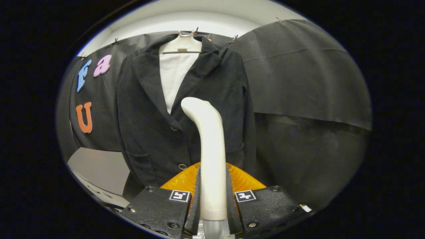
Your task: Iron the clothes twice with a garment steamer, once on the left side and once on the right side.
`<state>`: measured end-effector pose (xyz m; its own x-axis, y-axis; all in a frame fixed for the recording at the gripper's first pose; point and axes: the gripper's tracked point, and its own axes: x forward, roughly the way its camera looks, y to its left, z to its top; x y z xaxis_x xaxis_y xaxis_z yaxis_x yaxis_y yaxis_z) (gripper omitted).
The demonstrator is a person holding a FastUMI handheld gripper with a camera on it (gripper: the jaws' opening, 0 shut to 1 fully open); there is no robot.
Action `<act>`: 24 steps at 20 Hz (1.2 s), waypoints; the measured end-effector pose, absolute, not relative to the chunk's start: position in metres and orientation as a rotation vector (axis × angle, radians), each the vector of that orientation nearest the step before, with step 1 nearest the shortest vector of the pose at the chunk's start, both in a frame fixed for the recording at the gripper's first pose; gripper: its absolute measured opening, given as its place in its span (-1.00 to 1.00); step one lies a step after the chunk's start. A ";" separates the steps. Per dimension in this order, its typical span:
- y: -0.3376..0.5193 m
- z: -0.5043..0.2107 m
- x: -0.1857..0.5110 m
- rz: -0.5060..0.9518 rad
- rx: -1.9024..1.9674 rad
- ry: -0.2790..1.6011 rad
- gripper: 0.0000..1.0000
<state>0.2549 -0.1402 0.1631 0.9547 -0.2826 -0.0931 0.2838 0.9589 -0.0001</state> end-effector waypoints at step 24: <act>-0.147 0.042 0.246 -0.278 0.007 0.314 -0.27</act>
